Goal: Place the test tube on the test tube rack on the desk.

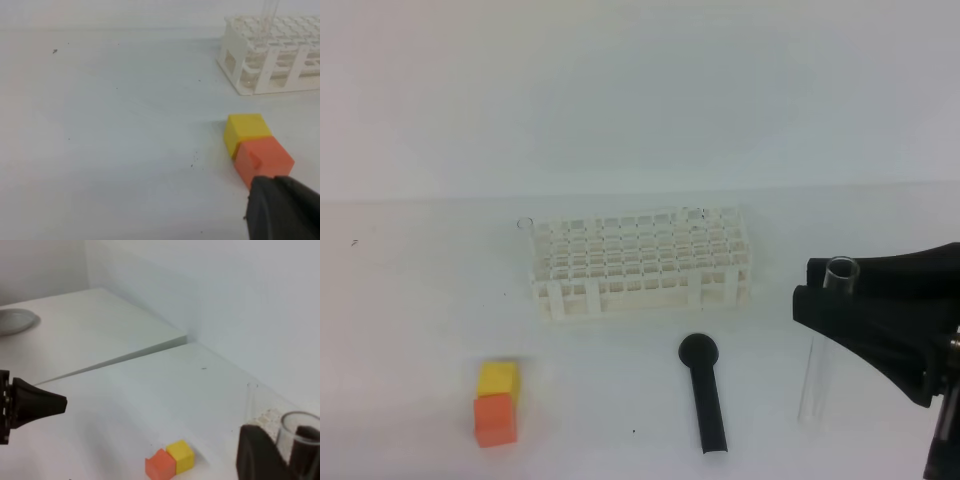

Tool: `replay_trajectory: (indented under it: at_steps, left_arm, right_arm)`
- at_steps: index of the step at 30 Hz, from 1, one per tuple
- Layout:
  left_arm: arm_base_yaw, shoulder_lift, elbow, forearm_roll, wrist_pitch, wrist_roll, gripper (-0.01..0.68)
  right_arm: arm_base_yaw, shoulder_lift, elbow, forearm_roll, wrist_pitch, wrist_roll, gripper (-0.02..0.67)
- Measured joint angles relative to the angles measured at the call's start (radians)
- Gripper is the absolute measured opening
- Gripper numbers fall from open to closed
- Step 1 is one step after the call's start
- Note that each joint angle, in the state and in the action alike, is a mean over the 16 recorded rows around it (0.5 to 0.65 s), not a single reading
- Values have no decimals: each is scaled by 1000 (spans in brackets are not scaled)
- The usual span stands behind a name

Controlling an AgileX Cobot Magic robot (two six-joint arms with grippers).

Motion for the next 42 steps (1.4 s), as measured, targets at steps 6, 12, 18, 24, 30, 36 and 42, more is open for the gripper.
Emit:
replay_trajectory:
  at_steps: [6, 12, 18, 24, 30, 36, 42]
  left_arm:
    - [0, 0, 0, 0, -1, -1, -1]
    - [0, 0, 0, 1, -1, -1, -1]
    - [0, 0, 0, 2, -1, -1, -1]
    - [0, 0, 0, 2, -2, -1, -1]
    - [0, 0, 0, 2, -2, -1, -1]
    - [0, 0, 0, 2, -3, -1, -1]
    - [0, 0, 0, 2, -3, -1, -1]
  right_arm:
    - [0, 0, 0, -2, -3, -27, 120]
    - [0, 0, 10, -29, -23, -56, 120]
    - [7, 9, 36, -126, -97, -26, 120]
    - [46, 60, 62, -349, -282, 218, 120]
    - [127, 191, 58, -674, -571, 629, 120]
    - [212, 416, -25, -970, -881, 1000, 120]
    - [259, 696, -200, -1152, -1113, 1205, 120]
